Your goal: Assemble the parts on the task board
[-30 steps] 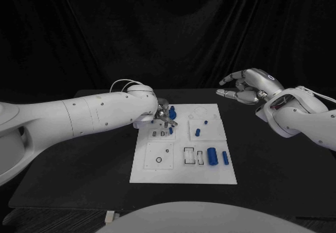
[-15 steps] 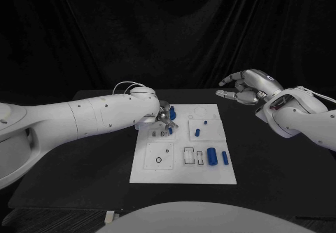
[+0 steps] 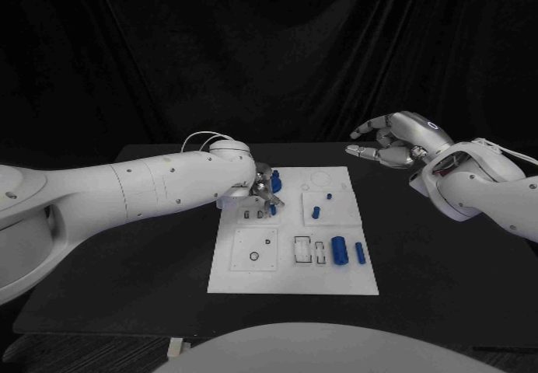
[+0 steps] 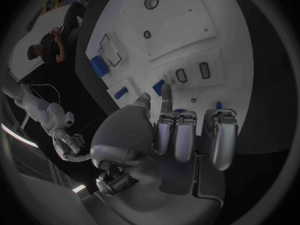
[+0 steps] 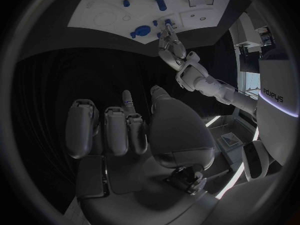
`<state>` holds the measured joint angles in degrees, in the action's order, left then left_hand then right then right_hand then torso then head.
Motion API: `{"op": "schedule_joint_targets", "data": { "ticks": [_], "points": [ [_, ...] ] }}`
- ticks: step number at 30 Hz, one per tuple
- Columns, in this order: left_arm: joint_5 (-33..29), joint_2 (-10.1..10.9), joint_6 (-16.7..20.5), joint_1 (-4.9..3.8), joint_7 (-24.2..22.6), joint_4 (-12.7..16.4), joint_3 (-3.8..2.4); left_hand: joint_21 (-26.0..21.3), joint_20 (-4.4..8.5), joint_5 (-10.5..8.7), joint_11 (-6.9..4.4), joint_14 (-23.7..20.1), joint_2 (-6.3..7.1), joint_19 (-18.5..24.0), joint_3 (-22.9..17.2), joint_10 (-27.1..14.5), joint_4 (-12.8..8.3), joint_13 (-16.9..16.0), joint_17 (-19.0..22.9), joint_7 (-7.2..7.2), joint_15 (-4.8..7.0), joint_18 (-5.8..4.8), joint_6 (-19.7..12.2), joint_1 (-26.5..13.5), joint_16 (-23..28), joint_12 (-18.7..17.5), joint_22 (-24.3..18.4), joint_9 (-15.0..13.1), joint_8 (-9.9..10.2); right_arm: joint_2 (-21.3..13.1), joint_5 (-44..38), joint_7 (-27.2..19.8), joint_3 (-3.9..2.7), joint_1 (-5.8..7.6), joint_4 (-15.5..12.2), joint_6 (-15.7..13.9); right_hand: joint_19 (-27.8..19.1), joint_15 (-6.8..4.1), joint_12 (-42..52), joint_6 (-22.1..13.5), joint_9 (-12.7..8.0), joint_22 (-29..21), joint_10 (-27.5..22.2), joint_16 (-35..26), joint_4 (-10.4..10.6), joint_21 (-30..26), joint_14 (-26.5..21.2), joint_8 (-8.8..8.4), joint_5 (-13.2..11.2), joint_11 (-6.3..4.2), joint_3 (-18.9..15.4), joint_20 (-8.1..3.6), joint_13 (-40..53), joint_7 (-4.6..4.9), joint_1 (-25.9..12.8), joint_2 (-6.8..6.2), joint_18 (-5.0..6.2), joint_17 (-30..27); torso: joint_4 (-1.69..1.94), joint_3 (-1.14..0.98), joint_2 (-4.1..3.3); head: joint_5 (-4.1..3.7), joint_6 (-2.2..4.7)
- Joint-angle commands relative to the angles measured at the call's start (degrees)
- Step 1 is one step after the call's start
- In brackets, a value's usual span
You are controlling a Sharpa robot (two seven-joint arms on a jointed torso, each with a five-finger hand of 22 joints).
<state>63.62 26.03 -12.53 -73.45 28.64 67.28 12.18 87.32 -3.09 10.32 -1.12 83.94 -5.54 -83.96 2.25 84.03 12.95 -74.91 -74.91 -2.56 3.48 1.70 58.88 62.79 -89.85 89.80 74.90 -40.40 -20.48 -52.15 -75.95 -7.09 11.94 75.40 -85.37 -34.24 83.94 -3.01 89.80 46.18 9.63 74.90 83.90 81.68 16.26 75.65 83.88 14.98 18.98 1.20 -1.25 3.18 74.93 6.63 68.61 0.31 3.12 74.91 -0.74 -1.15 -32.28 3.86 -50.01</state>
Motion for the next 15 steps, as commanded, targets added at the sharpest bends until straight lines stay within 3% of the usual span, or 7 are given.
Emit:
{"op": "schedule_joint_targets", "data": {
  "ticks": [1, 15],
  "points": [
    [-0.01, -0.36, -1.32, 0.23, -0.19, -0.38, -0.06, -0.37, 0.07, 0.33, 0.07, 6.06, 0.0, -1.15, -0.51, 5.97, -0.22, -15.09, -15.09, 0.07, 0.0, -0.13, 0.44, 0.84, -0.15, 0.2, 10.09, 0.06, 0.37, -0.05, -0.07, 1.05, -0.05, -0.12, 0.0, 0.38, 1.29, 0.47, 0.2, 0.26, -0.11, 10.63, 6.1, -0.19, -0.03, -0.26, 3.46, 0.11, 0.33, 0.48, -0.16, 0.28, 15.07, 0.07, 0.58, -0.13, 0.22, 0.17, -0.03, 0.01, 0.05, -0.02, 0.01],
    [-0.01, -1.06, -2.01, 0.59, -0.58, -1.45, -0.06, -0.62, 0.05, 0.77, 0.08, 6.06, -0.08, -0.89, -2.13, 5.97, -1.99, -15.09, -15.09, 0.07, -0.02, -0.05, 0.71, 2.21, -0.15, 0.2, 9.89, 0.09, 1.99, -0.13, -0.07, 1.13, -0.05, -0.12, -0.08, 0.5, 1.27, 0.49, 0.2, 0.28, -0.13, 10.62, 6.1, -0.24, 0.02, -0.31, 3.44, 0.11, 0.32, 0.5, -0.17, 0.3, 15.07, 0.08, 0.58, -0.05, 0.24, 0.08, -0.13, 0.04, 0.09, -0.06, 0.01]
  ]
}}
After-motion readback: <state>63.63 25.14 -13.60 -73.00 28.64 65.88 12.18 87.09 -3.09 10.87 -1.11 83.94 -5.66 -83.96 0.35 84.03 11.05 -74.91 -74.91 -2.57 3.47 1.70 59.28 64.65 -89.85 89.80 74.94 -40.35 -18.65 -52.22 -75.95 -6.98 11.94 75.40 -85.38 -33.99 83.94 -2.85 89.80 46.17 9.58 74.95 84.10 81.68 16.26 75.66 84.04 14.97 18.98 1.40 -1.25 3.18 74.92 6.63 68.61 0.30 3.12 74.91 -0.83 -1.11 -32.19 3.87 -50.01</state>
